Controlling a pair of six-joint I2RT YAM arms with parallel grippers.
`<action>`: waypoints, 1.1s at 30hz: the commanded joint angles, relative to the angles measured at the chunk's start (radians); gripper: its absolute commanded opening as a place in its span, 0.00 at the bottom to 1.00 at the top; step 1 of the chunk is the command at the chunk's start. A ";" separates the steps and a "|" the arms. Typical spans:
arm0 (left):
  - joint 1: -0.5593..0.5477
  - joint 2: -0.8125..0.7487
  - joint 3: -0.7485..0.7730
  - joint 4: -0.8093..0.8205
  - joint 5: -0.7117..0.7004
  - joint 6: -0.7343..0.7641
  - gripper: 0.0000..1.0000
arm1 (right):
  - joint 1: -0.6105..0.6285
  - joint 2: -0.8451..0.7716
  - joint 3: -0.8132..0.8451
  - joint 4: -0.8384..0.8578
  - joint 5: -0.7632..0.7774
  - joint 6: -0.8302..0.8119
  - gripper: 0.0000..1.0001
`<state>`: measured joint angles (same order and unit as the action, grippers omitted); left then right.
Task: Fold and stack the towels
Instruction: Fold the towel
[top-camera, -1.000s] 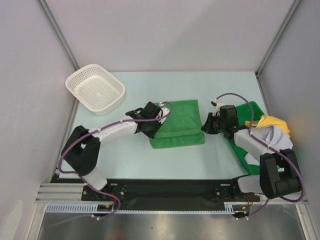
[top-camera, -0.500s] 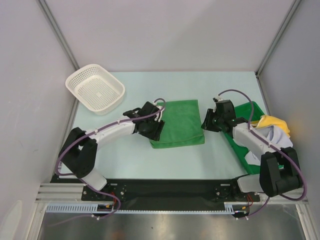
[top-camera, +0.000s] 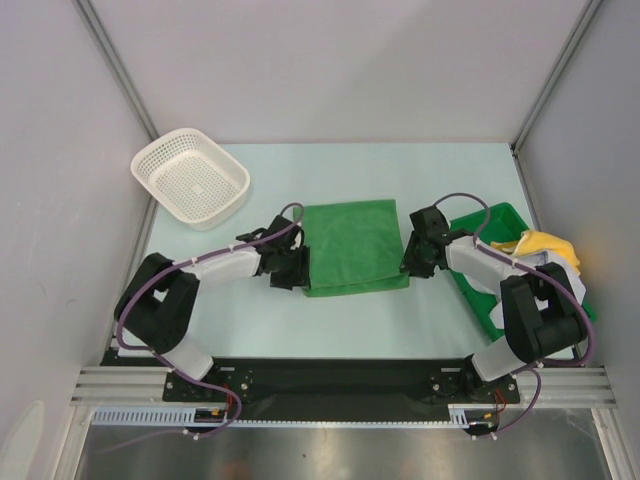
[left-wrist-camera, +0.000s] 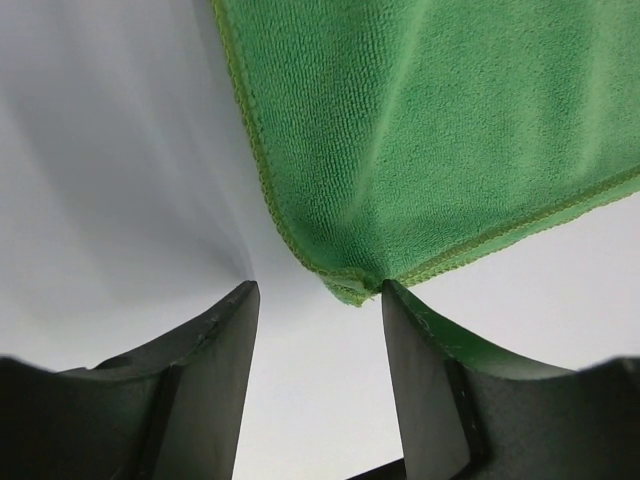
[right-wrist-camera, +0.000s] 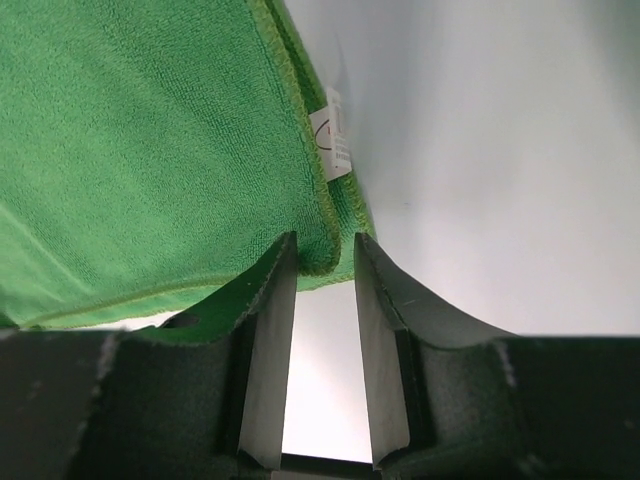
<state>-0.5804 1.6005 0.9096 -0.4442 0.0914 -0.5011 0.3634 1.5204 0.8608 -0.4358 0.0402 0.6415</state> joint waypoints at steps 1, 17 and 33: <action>0.016 -0.034 -0.035 0.107 0.057 -0.094 0.57 | 0.002 -0.002 0.011 -0.014 0.049 0.087 0.34; 0.016 -0.077 -0.071 0.111 0.034 -0.128 0.33 | -0.004 -0.043 -0.074 0.068 0.047 0.104 0.12; 0.016 -0.152 -0.057 0.079 -0.041 -0.186 0.58 | 0.011 -0.063 -0.071 0.089 0.041 0.076 0.00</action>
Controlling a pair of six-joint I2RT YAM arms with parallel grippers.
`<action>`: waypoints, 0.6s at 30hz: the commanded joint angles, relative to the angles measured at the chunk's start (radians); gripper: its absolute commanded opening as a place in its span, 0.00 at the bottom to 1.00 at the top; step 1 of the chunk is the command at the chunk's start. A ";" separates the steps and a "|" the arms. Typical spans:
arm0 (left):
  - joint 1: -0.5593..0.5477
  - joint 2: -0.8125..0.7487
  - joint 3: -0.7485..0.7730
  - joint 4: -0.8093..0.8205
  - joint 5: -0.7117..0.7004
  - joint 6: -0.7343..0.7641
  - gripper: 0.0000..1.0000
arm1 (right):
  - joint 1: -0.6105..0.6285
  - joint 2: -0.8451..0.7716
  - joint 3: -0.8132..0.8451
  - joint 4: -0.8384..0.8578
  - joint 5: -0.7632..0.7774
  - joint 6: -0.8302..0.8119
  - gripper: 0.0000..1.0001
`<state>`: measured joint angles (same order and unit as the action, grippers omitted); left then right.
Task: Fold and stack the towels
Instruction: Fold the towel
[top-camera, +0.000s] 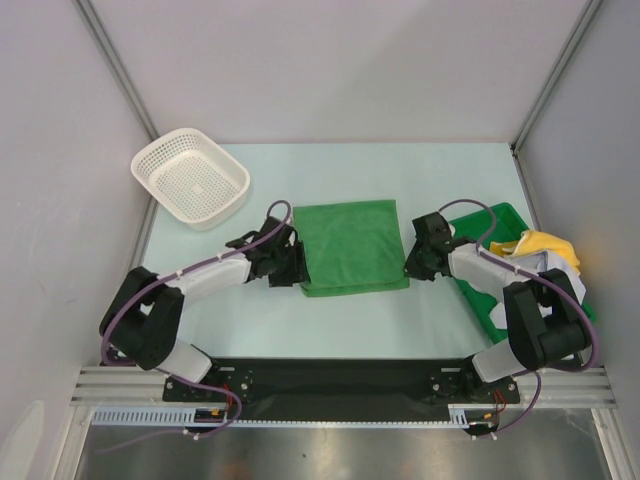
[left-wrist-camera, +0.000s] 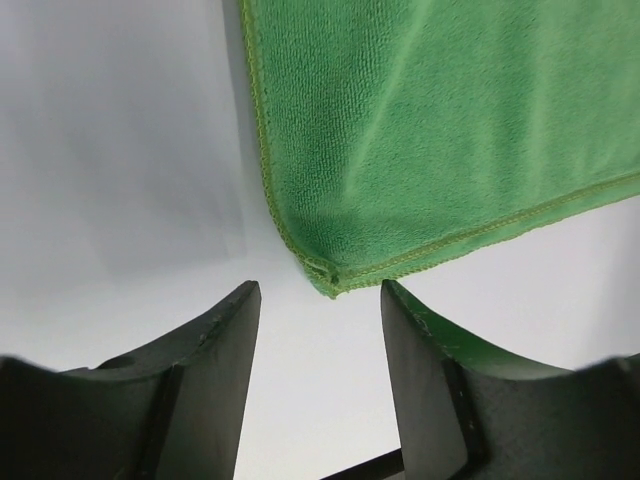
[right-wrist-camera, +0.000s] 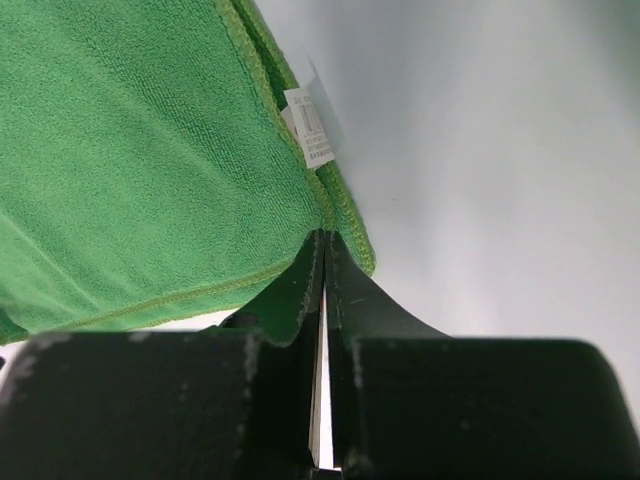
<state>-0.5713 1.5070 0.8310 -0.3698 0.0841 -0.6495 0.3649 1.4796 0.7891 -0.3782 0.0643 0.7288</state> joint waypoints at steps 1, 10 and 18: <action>0.007 -0.063 0.019 0.011 -0.038 -0.054 0.59 | 0.014 -0.022 0.001 0.033 0.019 -0.011 0.00; 0.011 0.013 0.030 0.040 -0.009 -0.093 0.46 | 0.025 -0.010 0.001 0.047 0.020 -0.014 0.00; 0.022 0.062 0.039 0.046 -0.023 -0.099 0.38 | 0.032 -0.010 -0.002 0.050 0.023 -0.023 0.00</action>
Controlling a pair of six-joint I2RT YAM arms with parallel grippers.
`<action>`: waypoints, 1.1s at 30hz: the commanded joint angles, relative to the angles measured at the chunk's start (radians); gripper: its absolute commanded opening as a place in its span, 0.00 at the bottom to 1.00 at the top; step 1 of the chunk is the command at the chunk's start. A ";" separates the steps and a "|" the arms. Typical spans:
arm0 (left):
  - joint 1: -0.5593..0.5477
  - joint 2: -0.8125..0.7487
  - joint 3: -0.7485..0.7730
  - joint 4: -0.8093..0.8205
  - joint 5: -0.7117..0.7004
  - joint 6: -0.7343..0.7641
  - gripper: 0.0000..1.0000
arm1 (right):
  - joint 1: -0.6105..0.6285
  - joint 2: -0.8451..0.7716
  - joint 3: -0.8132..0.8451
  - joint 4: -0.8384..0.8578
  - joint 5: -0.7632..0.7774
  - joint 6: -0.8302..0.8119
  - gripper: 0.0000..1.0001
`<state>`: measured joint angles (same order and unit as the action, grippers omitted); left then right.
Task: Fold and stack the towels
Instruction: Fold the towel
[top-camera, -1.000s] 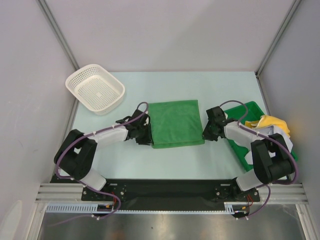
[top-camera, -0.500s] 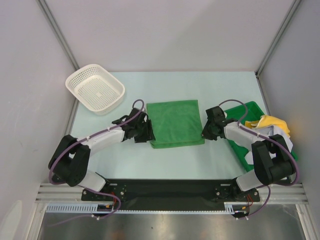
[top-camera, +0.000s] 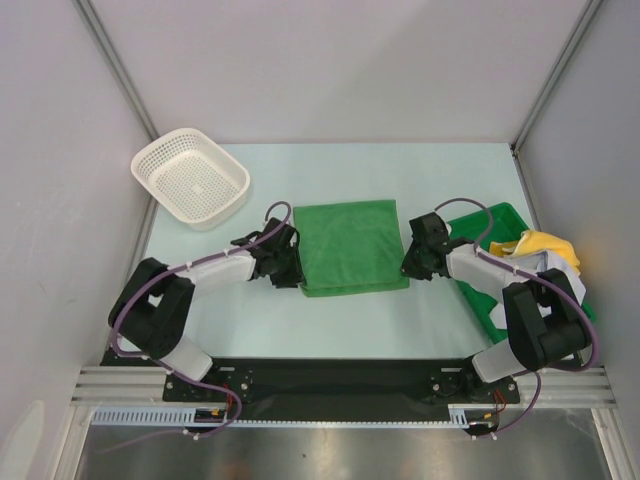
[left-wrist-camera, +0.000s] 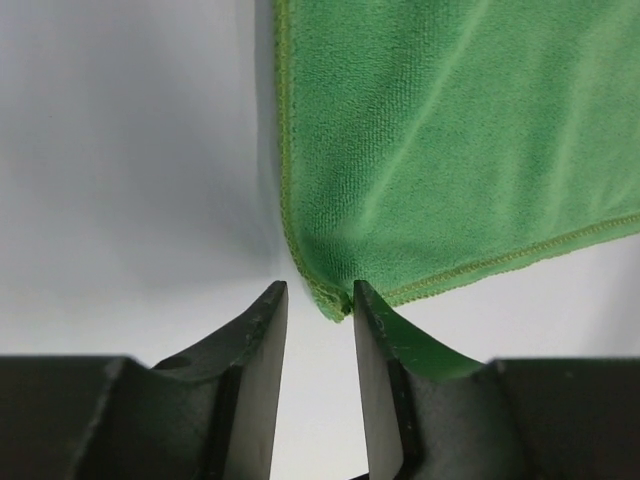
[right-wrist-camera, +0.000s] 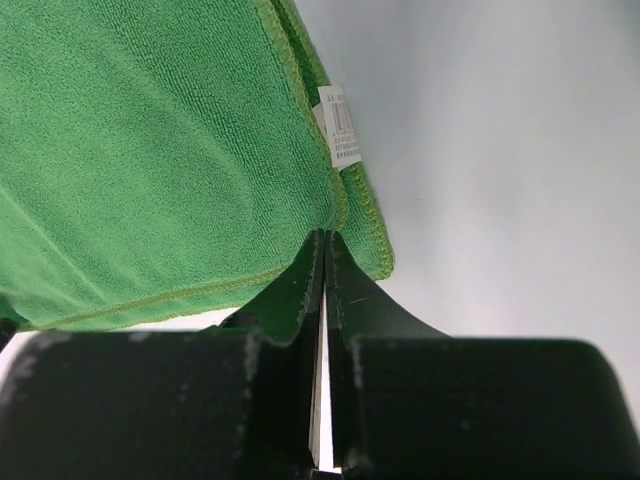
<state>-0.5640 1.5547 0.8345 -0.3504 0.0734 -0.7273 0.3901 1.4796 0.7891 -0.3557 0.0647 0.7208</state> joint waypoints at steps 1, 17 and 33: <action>0.016 0.016 0.035 0.027 -0.012 -0.021 0.33 | 0.007 -0.012 -0.001 0.029 0.024 -0.015 0.00; 0.021 -0.001 0.135 -0.080 -0.027 0.012 0.00 | 0.012 -0.038 0.050 -0.023 0.040 -0.060 0.00; -0.011 -0.146 -0.072 0.085 0.074 -0.029 0.00 | -0.022 -0.218 -0.080 -0.050 0.028 -0.119 0.00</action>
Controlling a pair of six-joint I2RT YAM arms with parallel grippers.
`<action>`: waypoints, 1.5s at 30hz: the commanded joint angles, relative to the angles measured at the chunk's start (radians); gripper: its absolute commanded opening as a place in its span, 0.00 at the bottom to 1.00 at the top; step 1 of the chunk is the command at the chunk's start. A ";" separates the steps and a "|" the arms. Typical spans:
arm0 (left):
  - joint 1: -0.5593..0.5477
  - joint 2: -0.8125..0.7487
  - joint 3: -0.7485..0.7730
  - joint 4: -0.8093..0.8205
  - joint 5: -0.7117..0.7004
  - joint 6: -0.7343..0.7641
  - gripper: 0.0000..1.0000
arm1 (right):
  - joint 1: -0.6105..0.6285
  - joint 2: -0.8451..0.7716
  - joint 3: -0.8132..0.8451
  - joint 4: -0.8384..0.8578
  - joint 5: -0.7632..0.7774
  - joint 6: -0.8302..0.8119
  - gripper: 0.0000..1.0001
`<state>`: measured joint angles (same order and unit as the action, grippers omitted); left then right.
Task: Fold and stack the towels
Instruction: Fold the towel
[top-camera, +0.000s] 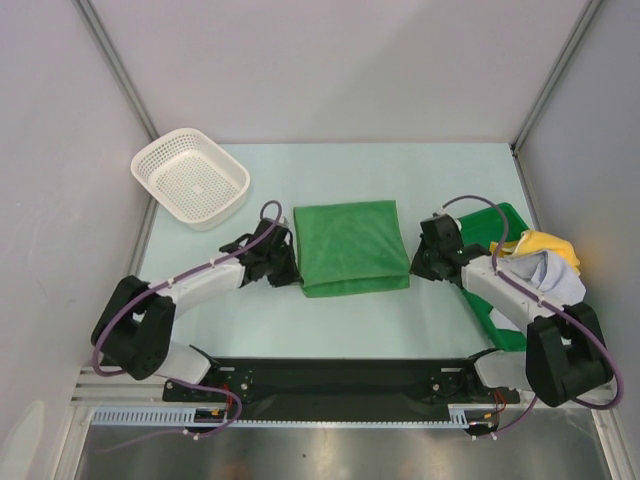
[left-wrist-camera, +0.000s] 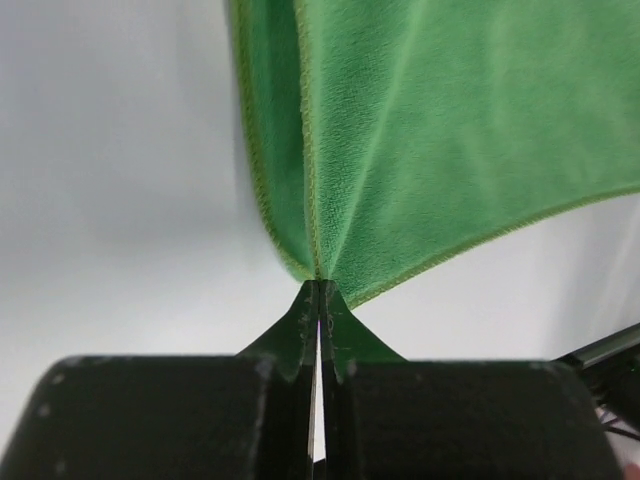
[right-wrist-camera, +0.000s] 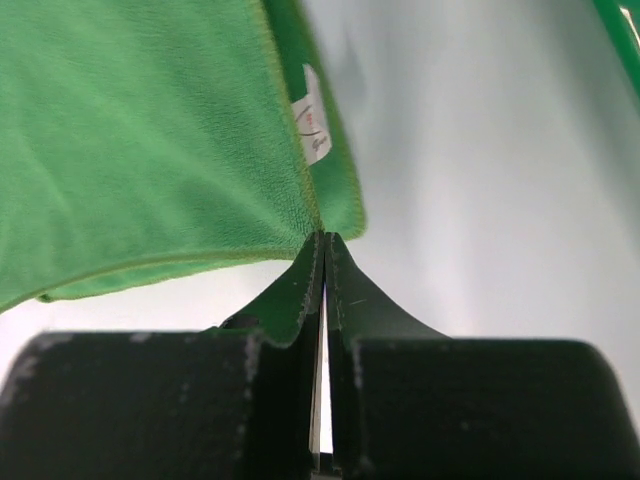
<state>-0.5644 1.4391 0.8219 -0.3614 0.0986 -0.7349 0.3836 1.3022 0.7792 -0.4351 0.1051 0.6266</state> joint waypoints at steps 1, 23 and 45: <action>-0.018 -0.028 -0.094 0.122 0.058 -0.026 0.00 | -0.014 -0.040 -0.081 0.047 -0.021 -0.027 0.00; -0.061 0.014 -0.132 0.038 -0.096 0.002 0.01 | -0.031 -0.027 -0.230 0.157 -0.080 -0.044 0.00; 0.159 0.274 0.494 -0.011 0.096 0.452 0.43 | -0.146 0.415 0.460 0.214 -0.406 -0.280 0.24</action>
<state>-0.4198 1.5993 1.2507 -0.3805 0.1143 -0.3820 0.2451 1.5936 1.1378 -0.2756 -0.1997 0.3897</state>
